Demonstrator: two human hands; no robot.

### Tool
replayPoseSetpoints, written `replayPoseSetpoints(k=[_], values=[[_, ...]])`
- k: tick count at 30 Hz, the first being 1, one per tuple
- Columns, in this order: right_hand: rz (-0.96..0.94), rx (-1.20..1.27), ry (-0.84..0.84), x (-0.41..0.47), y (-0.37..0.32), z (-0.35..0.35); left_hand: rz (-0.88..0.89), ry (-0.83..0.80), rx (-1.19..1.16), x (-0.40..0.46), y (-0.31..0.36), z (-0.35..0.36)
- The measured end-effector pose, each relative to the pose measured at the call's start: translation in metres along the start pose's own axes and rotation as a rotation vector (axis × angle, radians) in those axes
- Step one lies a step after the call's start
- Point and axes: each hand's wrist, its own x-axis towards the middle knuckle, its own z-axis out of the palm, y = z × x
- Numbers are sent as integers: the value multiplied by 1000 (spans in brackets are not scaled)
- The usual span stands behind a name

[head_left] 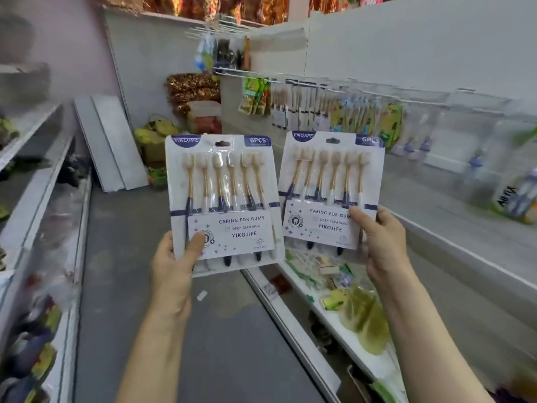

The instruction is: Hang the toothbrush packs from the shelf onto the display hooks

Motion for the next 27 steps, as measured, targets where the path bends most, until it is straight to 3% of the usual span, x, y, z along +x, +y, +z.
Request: replayPoseSetpoints(k=[10,27], values=[[-46,-41,183,110,54,185,-7,-239,6,257,-9,-31],[-148,-44,195,384,122,351,-149,-372,-45,590,-102,41]])
